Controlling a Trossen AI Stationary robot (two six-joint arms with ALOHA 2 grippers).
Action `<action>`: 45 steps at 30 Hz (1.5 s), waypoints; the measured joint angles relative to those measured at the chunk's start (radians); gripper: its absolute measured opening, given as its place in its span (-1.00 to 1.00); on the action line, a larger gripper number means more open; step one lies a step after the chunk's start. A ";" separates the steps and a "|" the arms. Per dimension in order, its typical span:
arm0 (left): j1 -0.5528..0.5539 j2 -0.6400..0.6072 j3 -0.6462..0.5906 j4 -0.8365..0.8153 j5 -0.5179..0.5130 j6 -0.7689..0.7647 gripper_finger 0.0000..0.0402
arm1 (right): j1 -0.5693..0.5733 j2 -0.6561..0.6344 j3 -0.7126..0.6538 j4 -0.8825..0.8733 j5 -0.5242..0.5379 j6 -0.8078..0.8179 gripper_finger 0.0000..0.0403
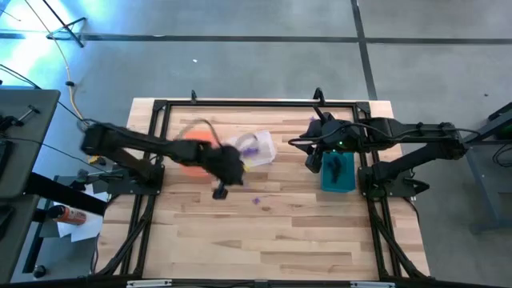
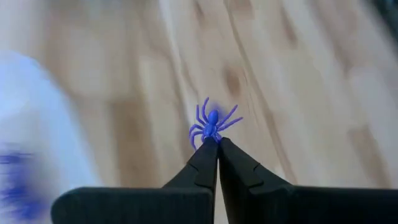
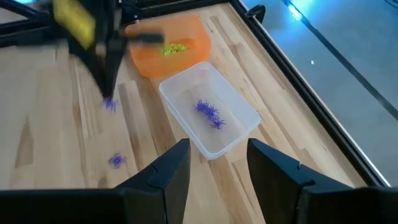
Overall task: Sort Halloween decoration
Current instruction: Put the purple spider toy into the transparent bin
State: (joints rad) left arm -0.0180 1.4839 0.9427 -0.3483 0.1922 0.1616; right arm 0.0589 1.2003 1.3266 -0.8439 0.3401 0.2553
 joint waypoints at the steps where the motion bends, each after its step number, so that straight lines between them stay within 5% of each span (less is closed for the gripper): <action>1: 0.018 -0.053 -0.008 0.005 0.001 -0.017 -1.00 | 0.000 0.000 0.000 0.003 0.000 -0.002 -0.24; 10: 0.096 -0.469 -0.088 0.105 -0.146 -0.190 -1.00 | 0.000 0.012 0.000 0.148 -0.003 -0.116 -0.24; 19: 0.097 -0.609 -0.162 0.407 -0.289 -0.239 -1.00 | -0.015 0.063 0.000 0.361 -0.094 -0.272 -0.24; 31: 0.097 -0.564 -0.147 0.409 -0.325 -0.298 -1.00 | -0.046 0.077 0.000 0.385 -0.159 -0.282 -0.24; 40: 0.239 -0.216 0.131 -0.014 -0.267 -0.291 -1.00 | -0.048 0.075 0.000 0.368 -0.160 -0.280 -0.24; 45: 0.312 -0.012 0.162 -0.086 -0.186 -0.308 -1.00 | -0.048 0.075 0.000 0.366 -0.153 -0.265 -0.24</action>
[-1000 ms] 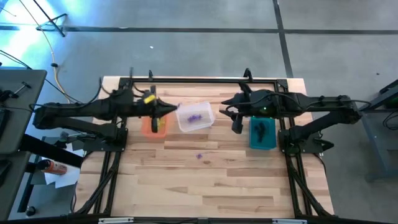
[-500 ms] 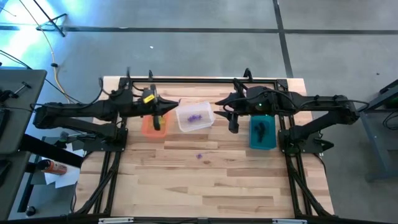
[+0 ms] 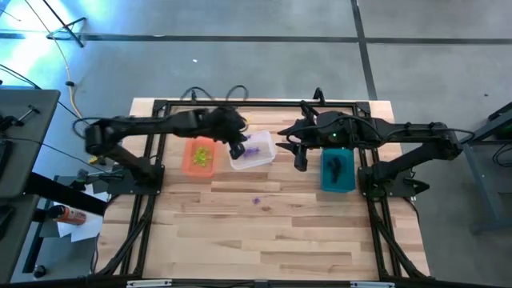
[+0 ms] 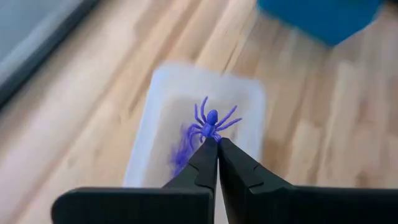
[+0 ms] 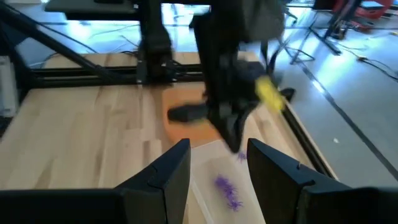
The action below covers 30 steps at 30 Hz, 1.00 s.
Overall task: Sort Halloween decoration
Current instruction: Put the purple spider toy into the transparent bin
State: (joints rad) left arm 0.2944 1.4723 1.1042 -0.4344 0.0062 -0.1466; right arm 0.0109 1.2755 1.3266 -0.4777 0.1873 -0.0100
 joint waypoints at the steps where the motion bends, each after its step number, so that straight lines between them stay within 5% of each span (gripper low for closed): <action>1: 0.009 0.040 0.000 0.001 0.013 -0.010 -1.00 | 0.000 0.000 0.000 -0.003 0.012 0.006 -0.24; 9: 0.033 0.278 0.000 -0.009 0.029 -0.035 -1.00 | 0.000 0.000 0.000 -0.012 0.078 0.055 -0.24; 19: 0.029 0.340 0.000 -0.004 0.051 -0.020 -0.97 | 0.000 0.010 0.000 -0.016 0.078 0.062 -0.24; 30: 0.031 0.238 0.000 -0.044 0.086 -0.042 -0.36 | 0.000 0.025 0.000 -0.029 0.071 0.035 -0.24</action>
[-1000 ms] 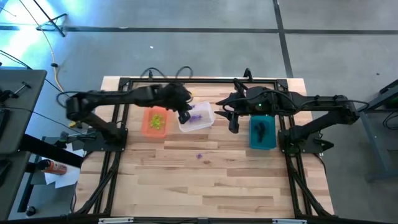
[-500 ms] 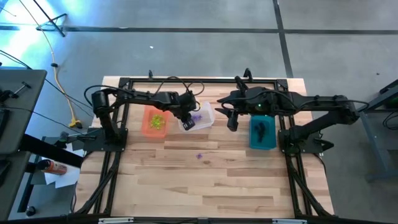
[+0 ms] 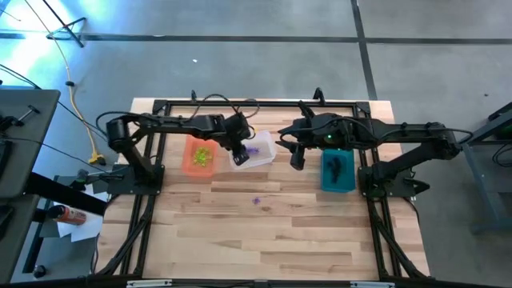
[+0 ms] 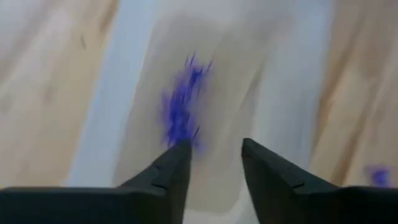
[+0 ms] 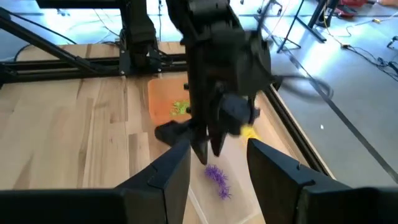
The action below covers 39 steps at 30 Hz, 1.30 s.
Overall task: Sort Halloween decoration
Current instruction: Put the purple spider toy into the transparent bin
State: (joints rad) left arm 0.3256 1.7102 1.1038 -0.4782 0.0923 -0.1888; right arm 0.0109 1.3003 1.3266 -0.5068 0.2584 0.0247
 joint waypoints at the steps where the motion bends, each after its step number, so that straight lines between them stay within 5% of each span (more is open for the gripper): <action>1: 0.004 -0.027 0.000 0.006 0.001 0.000 -0.31 | 0.000 -0.006 0.000 0.000 0.000 -0.005 -0.24; 8: 0.012 -0.328 -0.010 0.023 0.002 -0.029 -0.10 | -0.018 -0.061 0.000 -0.051 -0.001 -0.025 -0.24; 20: -0.222 -0.829 -0.265 0.573 -0.094 -0.089 -0.13 | -0.017 -0.066 0.000 -0.075 -0.131 0.005 -0.24; 27: -0.282 -0.905 -0.322 0.579 -0.258 -0.072 -0.15 | -0.017 -0.068 0.000 -0.072 -0.166 0.004 -0.24; 31: -0.282 -0.905 -0.323 0.583 -0.268 -0.071 -0.15 | -0.017 -0.038 0.000 -0.061 -0.253 0.082 -0.24; 39: -0.282 -0.901 -0.323 0.579 -0.268 -0.083 -0.15 | 0.048 0.208 0.001 -0.086 -0.347 0.075 -0.27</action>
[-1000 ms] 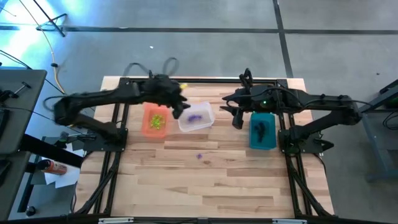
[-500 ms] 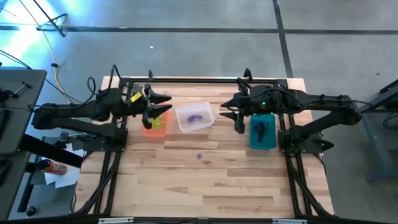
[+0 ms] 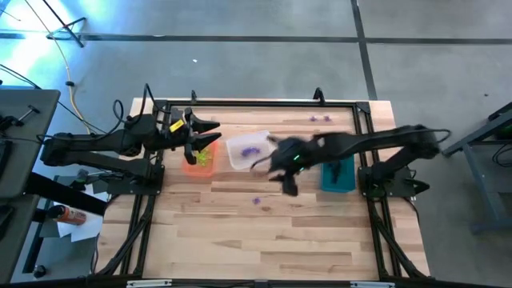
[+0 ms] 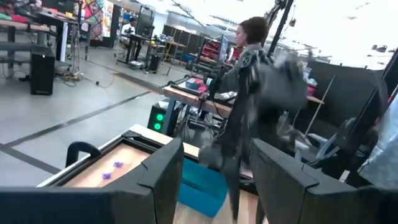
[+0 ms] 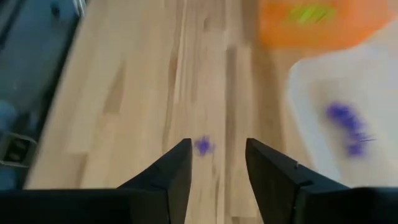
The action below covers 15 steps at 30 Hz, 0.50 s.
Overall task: Sort Halloween decoration
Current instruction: Put the purple spider toy into the transparent bin
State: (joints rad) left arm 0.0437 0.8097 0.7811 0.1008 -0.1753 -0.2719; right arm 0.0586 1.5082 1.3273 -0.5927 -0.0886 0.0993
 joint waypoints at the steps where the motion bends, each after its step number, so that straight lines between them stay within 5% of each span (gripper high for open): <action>1: 0.000 0.000 0.000 0.000 0.000 -0.008 -0.15 | 0.010 0.041 0.000 0.008 -0.002 -0.009 -0.28; 15: 0.001 0.000 0.000 0.001 0.000 -0.058 -0.15 | 0.122 0.418 0.000 0.112 -0.002 0.008 -0.44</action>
State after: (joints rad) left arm 0.0448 0.8097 0.7811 0.1020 -0.1757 -0.3302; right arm 0.1810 1.9264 1.3270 -0.4810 -0.0903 0.1075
